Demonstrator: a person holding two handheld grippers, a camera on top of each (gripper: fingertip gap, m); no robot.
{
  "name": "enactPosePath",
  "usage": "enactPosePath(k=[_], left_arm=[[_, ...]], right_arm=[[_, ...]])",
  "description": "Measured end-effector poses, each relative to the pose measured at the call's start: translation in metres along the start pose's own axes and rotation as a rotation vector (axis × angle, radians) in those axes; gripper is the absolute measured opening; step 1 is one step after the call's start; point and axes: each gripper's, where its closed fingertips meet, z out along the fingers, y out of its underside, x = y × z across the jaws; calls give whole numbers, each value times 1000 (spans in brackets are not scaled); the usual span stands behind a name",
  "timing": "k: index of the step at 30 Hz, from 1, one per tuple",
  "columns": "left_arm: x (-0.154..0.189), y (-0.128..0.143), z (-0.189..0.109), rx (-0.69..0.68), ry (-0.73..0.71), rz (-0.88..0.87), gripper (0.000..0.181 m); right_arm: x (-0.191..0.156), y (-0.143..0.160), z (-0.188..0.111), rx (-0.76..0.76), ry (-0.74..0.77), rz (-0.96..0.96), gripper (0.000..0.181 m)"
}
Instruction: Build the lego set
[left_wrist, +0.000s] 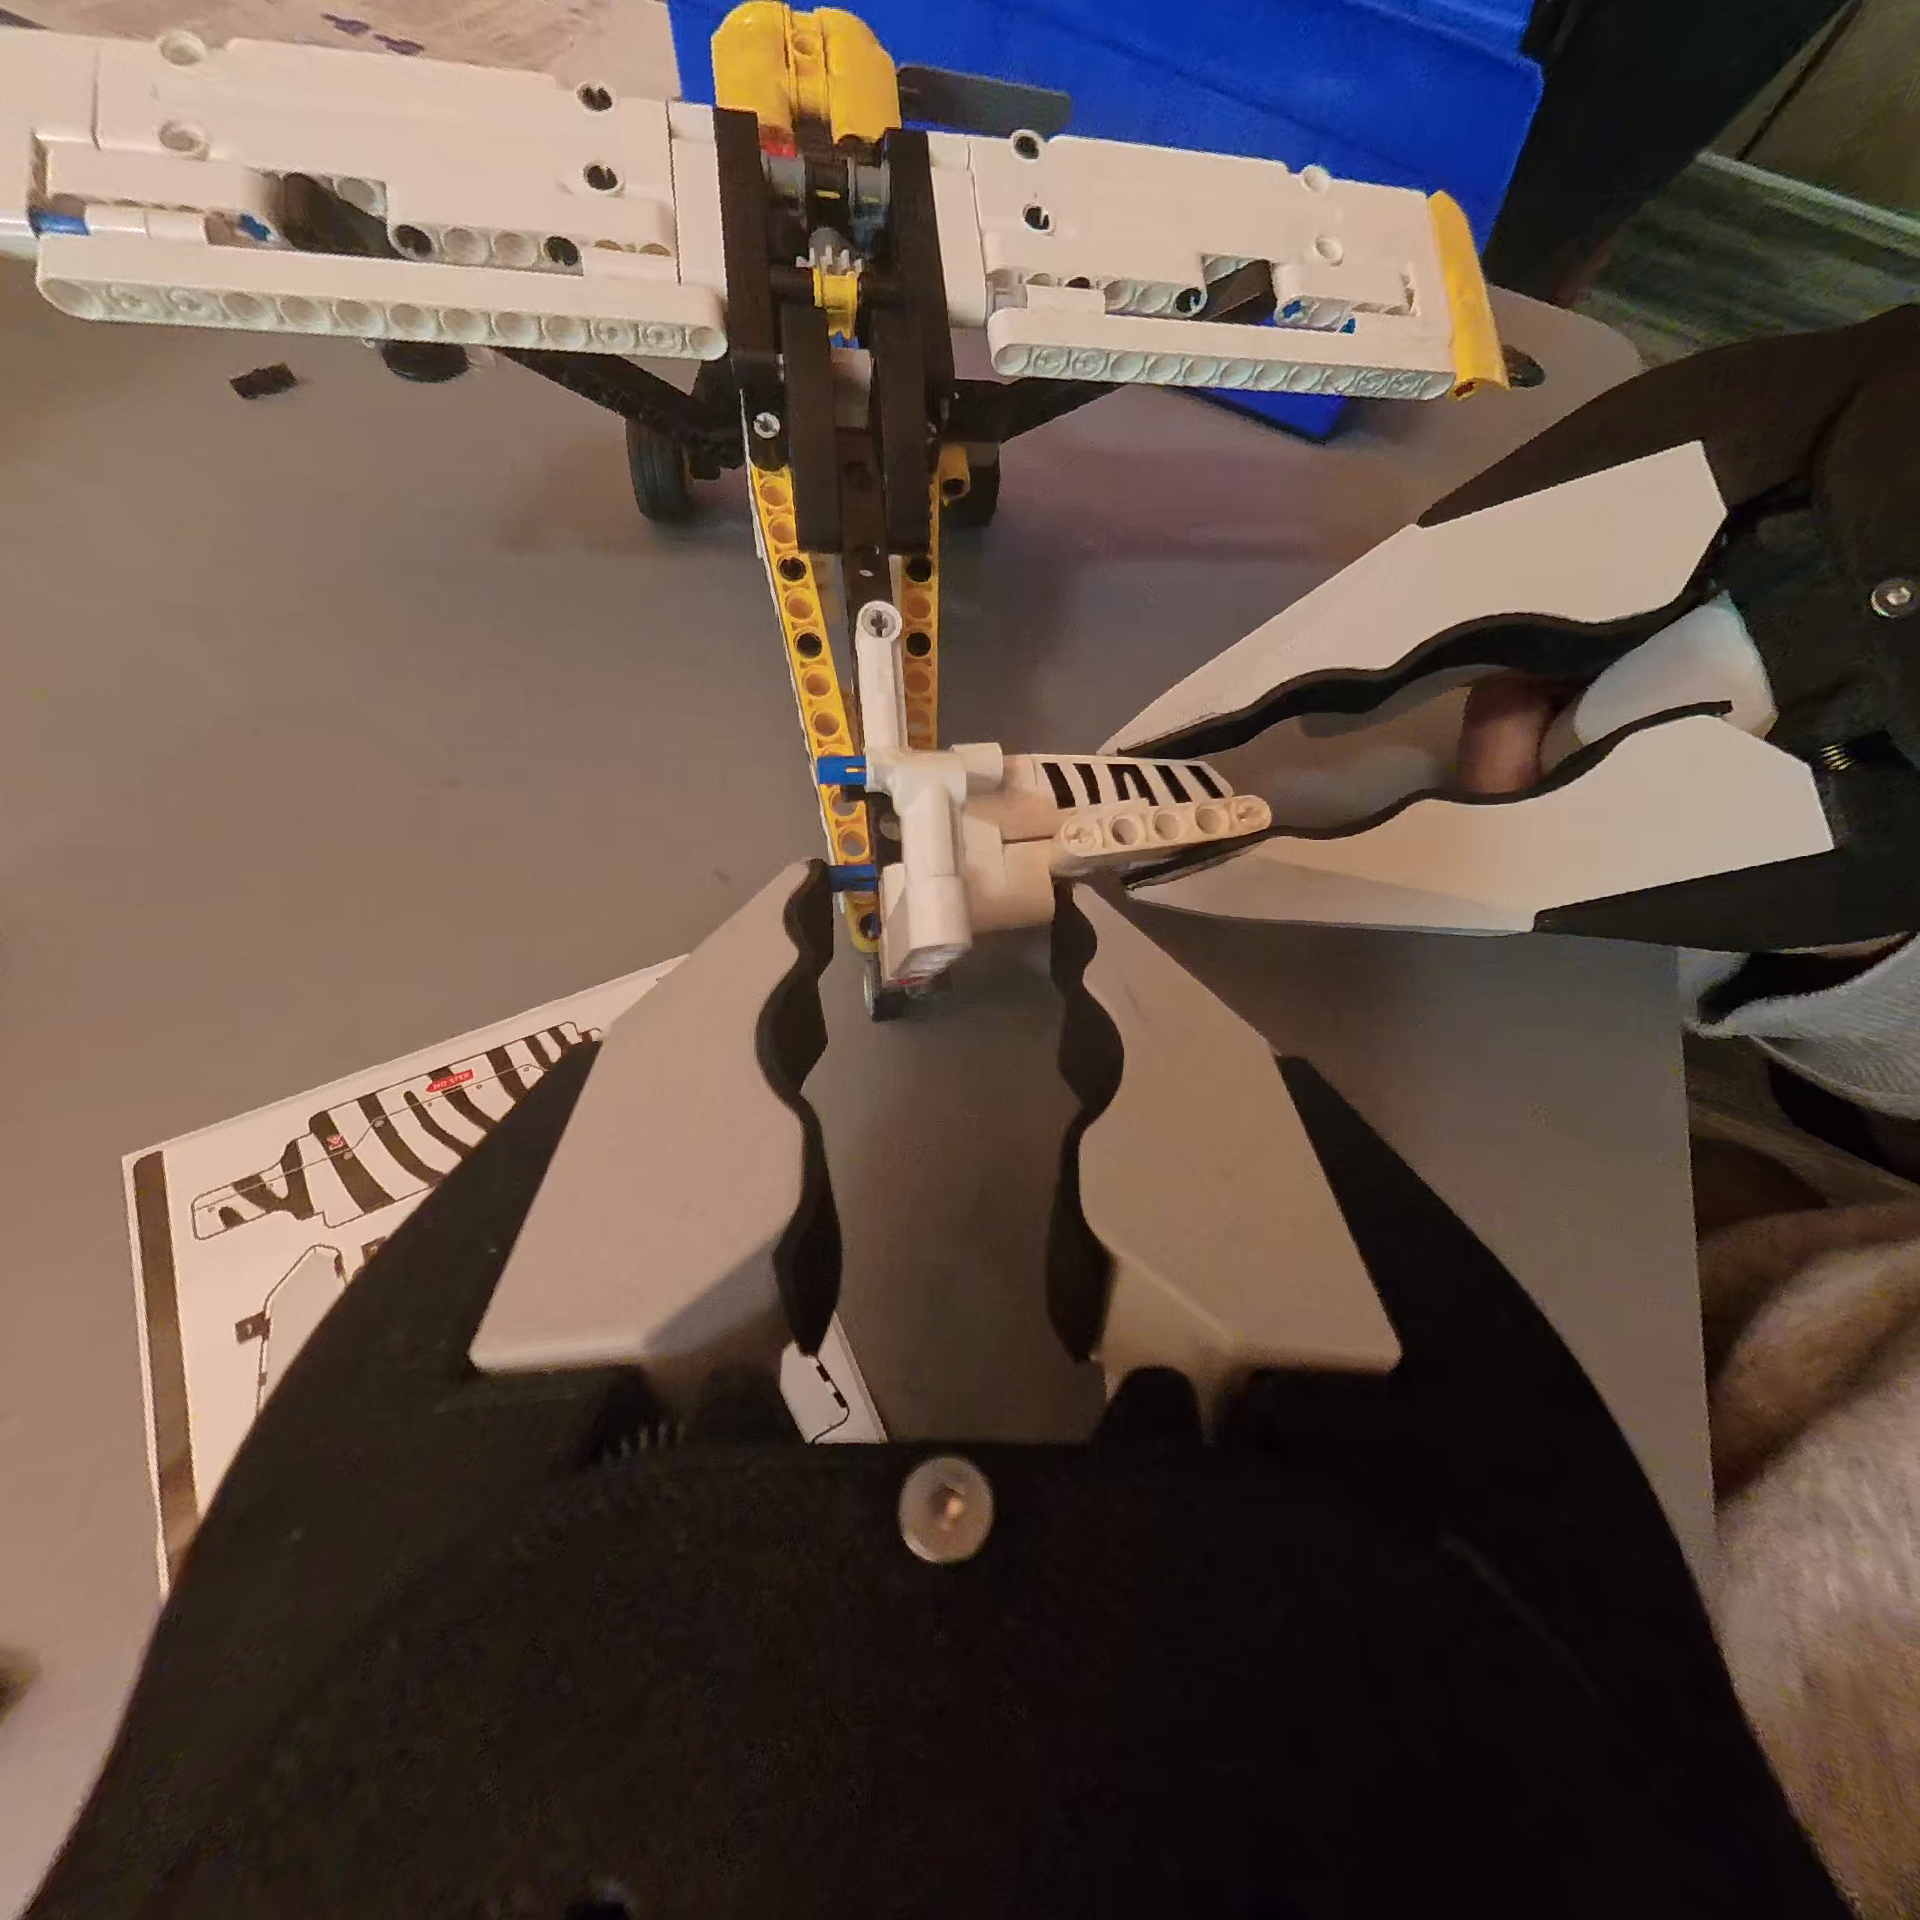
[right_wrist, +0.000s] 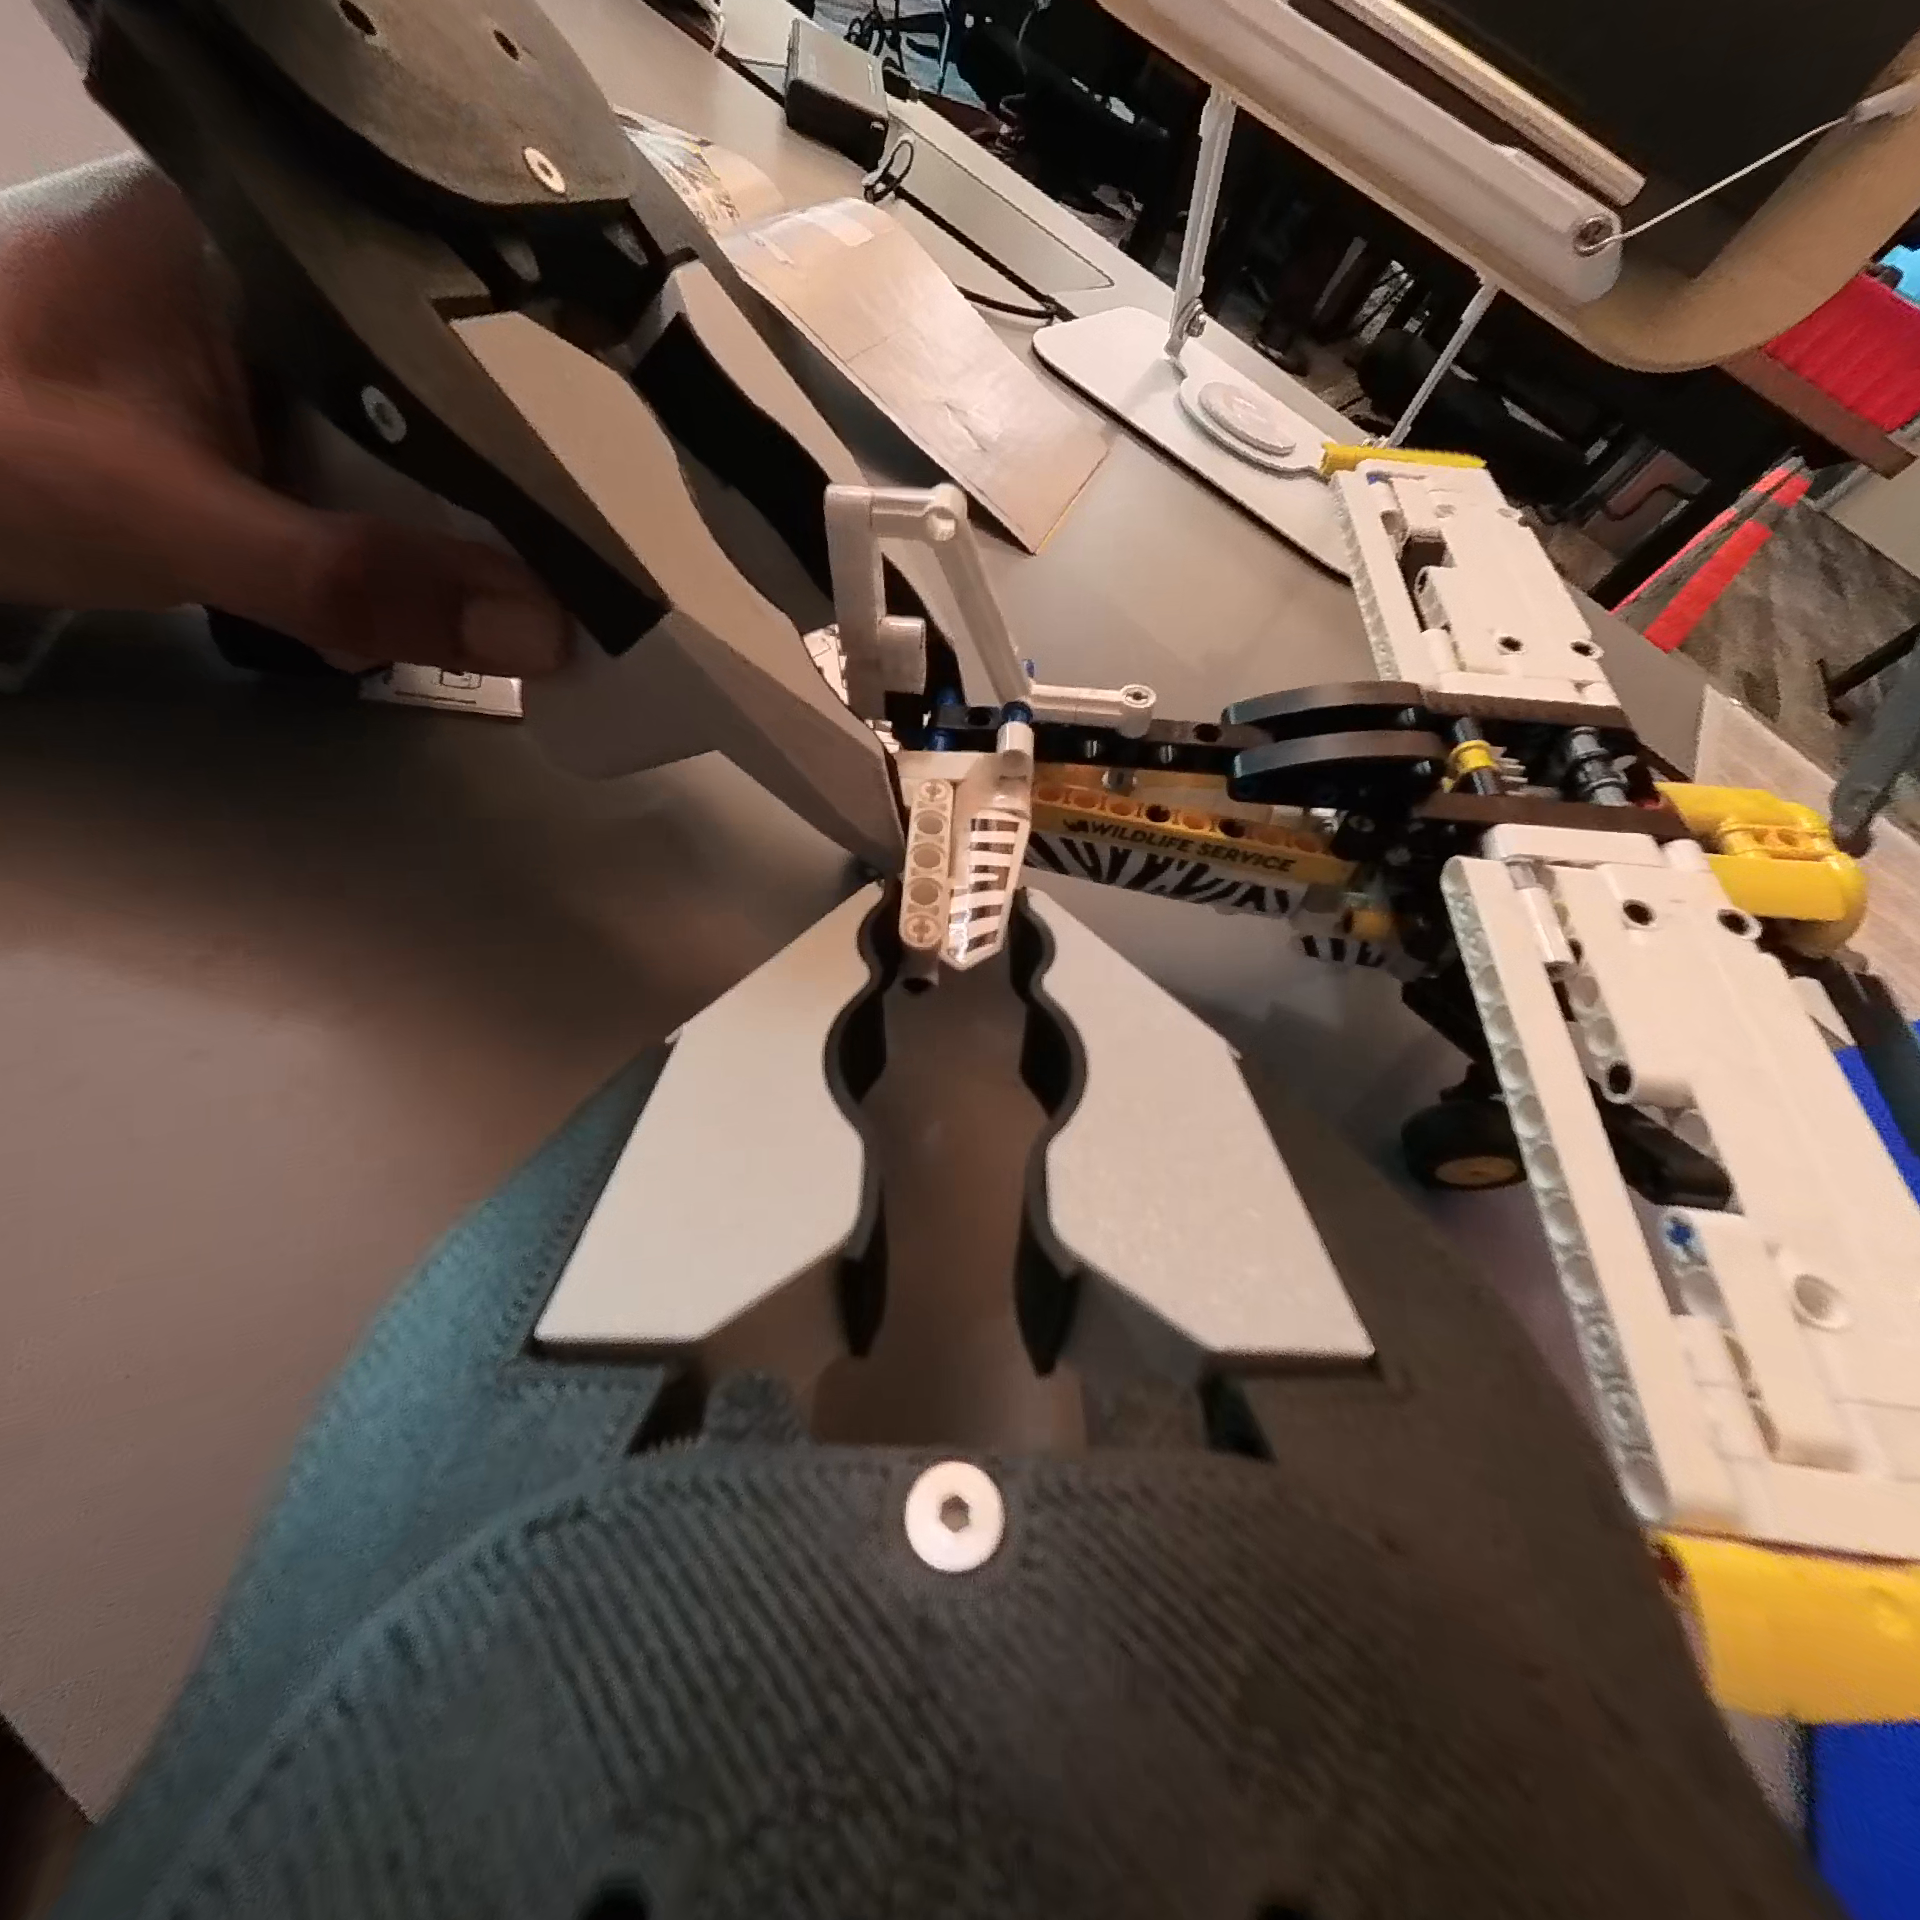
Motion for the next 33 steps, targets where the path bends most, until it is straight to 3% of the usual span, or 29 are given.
enactPosePath(k=[10, 33], left_arm=[[1, 0, -3, 6, -35, 78, 41], [1, 1, 1, -13, -43, 50, 41]], right_arm=[[-3, -2, -3, 10, 2, -38, 20], [-2, -1, -3, 2, -32, 6, 20]])
